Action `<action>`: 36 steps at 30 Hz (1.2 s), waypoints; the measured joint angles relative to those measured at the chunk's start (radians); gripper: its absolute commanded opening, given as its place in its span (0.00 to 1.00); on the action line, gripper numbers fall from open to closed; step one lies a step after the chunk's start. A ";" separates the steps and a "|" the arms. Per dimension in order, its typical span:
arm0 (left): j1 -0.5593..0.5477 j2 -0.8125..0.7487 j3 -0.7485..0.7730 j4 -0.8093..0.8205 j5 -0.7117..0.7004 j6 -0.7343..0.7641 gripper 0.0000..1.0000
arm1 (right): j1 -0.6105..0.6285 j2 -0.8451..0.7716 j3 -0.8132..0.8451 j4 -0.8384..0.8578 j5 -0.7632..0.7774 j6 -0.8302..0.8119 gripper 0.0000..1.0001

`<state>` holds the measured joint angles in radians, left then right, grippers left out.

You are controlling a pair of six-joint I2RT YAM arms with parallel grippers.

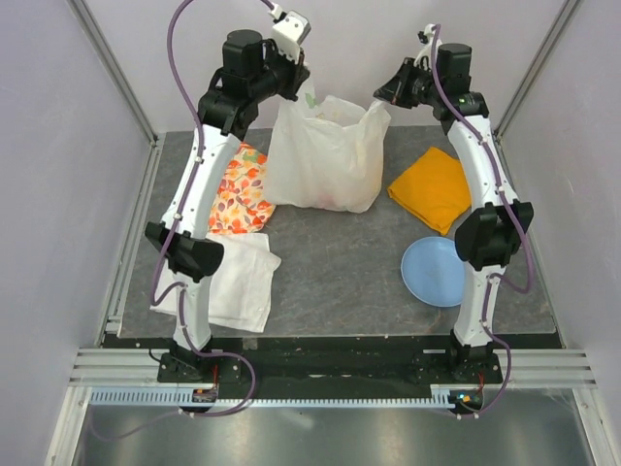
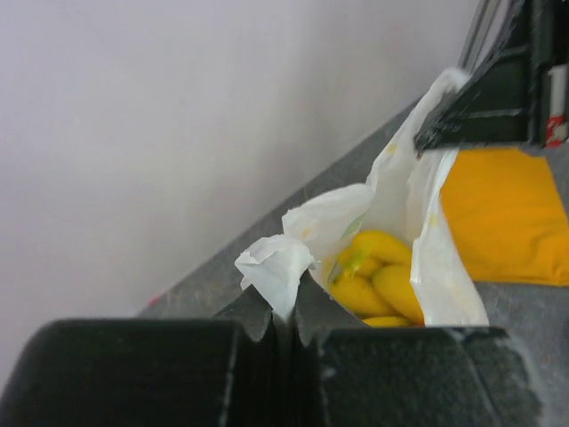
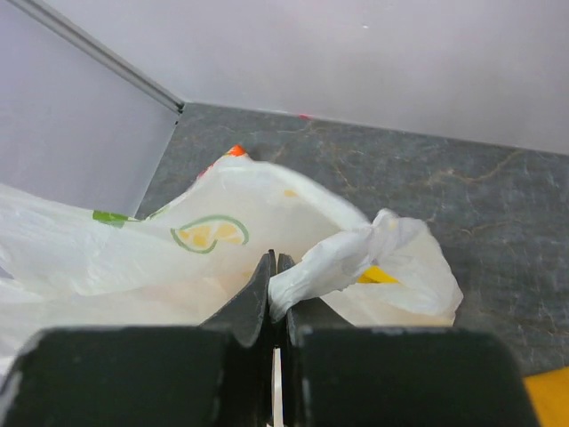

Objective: Take the fake fruits out of the plastic bag
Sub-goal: Adjust the plastic bag at the center of the board.

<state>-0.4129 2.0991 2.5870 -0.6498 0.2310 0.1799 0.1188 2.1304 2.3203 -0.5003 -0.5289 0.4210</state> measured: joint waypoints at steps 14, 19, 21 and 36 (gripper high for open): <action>-0.007 -0.383 -0.709 -0.001 0.119 -0.103 0.02 | -0.011 -0.498 -0.696 -0.027 0.019 -0.248 0.48; -0.012 -0.565 -0.967 -0.008 0.137 -0.168 0.02 | -0.015 -0.641 -0.945 -0.219 0.068 -0.389 0.71; -0.016 -0.590 -0.983 0.008 0.164 -0.195 0.02 | -0.015 -0.670 -0.956 -0.317 0.087 -0.490 0.76; -0.034 -0.597 -0.985 0.085 0.220 -0.287 0.01 | -0.013 -1.027 -1.301 -0.614 0.261 -1.345 0.00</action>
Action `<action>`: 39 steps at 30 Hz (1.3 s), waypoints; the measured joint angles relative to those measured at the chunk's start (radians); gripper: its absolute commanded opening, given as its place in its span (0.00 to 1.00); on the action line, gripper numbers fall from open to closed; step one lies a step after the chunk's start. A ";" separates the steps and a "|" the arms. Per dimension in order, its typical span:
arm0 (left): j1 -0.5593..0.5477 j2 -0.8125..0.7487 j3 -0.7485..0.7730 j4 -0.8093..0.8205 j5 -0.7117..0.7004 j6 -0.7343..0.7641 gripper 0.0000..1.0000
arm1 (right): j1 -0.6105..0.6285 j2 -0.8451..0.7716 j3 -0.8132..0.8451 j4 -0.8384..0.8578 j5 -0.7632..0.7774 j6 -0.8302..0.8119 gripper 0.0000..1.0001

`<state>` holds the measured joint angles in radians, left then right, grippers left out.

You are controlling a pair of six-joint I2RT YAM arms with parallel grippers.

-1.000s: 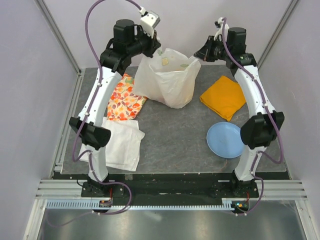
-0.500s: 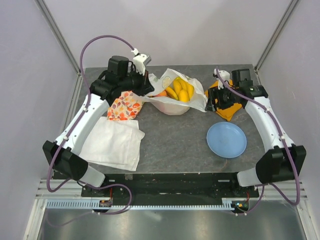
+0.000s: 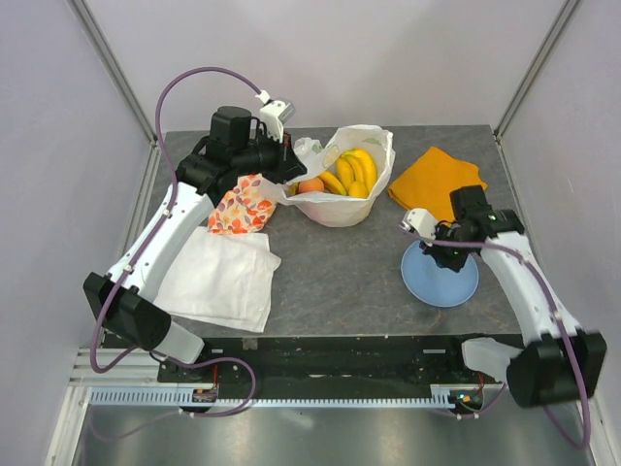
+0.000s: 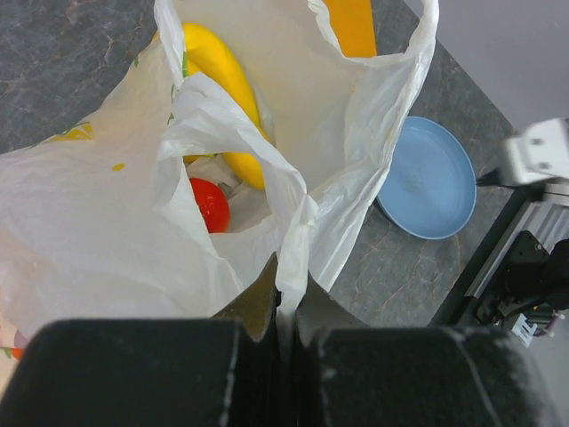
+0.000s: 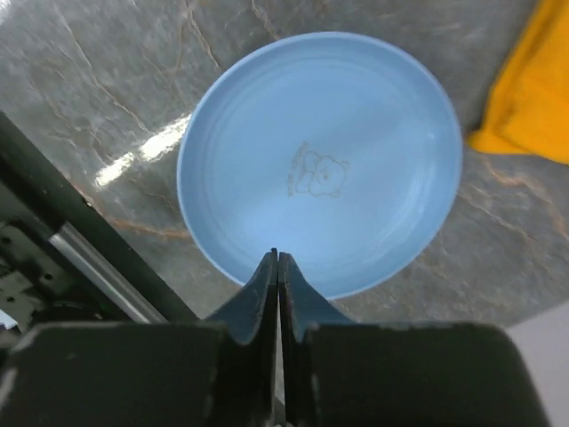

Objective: Take the fake fruits out of the plastic bag
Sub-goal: Adjust the plastic bag at the center of the board, then move the plate to the center of the board.

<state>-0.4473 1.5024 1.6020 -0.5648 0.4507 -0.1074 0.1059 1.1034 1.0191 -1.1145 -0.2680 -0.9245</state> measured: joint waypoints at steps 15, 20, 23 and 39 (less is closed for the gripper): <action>0.000 -0.004 0.000 -0.001 0.003 0.002 0.02 | 0.212 0.502 -0.010 0.272 0.116 -0.019 0.03; 0.000 -0.010 0.005 -0.001 -0.005 0.017 0.02 | 0.335 0.574 -0.008 0.274 0.131 -0.014 0.04; 0.000 -0.010 0.014 -0.001 -0.013 0.031 0.02 | 0.413 0.588 0.010 0.257 0.117 -0.002 0.05; 0.007 -0.075 -0.002 -0.011 -0.109 0.071 0.02 | 0.774 0.751 0.416 0.191 -0.043 0.187 0.03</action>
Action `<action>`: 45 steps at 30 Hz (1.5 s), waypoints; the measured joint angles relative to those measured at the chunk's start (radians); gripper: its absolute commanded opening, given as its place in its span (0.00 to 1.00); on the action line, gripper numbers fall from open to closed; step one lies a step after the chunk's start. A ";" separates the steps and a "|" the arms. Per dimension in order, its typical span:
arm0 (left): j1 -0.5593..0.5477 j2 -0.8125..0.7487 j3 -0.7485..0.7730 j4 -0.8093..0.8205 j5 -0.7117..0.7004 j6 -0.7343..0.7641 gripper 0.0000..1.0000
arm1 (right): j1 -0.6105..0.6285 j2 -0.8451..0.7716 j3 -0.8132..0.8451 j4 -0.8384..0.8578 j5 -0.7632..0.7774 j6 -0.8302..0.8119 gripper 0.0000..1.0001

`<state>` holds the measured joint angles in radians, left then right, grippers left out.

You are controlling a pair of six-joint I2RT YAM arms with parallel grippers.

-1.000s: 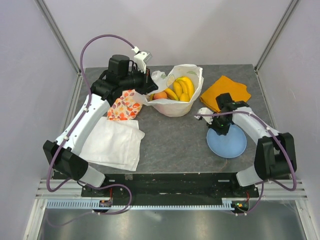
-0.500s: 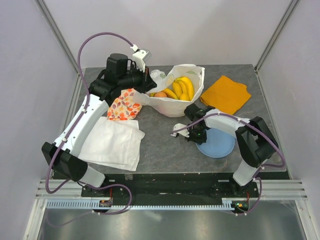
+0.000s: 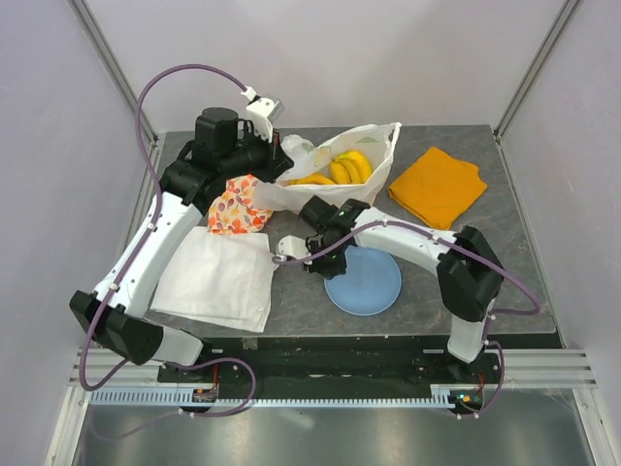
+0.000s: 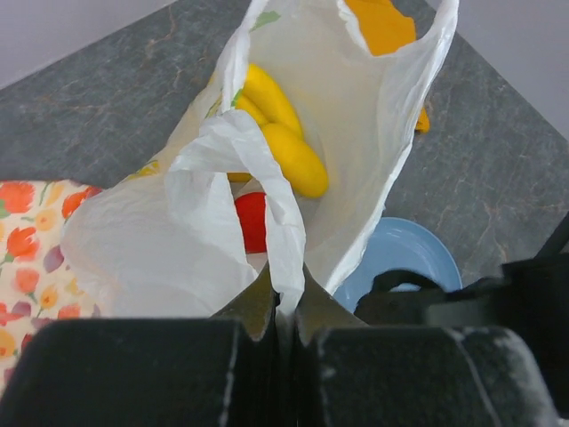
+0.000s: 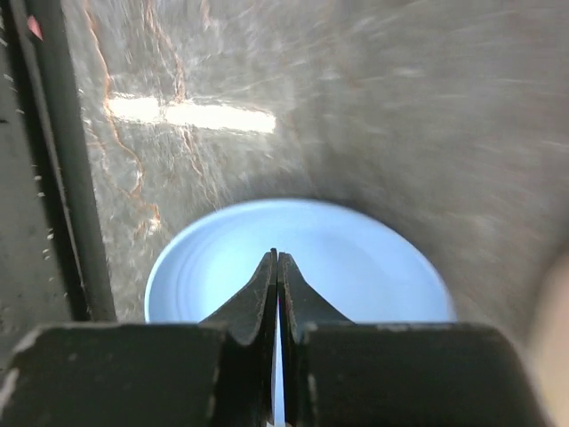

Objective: Take the fake fruits out of the plastic bag
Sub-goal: Move the plate to the center of the board.

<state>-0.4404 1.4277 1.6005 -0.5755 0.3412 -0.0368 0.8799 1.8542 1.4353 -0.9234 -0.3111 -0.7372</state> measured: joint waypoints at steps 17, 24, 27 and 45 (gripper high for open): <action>0.030 -0.176 -0.306 -0.016 -0.008 -0.141 0.02 | -0.108 -0.190 0.332 0.193 0.106 0.200 0.00; 0.088 -0.139 -0.295 -0.013 -0.032 -0.154 0.02 | -0.167 -0.105 0.004 0.174 0.205 0.212 0.00; 0.099 -0.099 -0.272 -0.013 -0.046 -0.155 0.02 | -0.183 -0.183 -0.059 0.122 0.214 0.213 0.04; 0.101 -0.039 -0.219 0.050 0.046 -0.192 0.02 | -0.250 0.087 0.370 0.167 0.270 0.278 0.54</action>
<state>-0.3397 1.3888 1.3811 -0.5259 0.3870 -0.2287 0.6296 1.9415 1.8053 -0.7567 -0.0410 -0.4591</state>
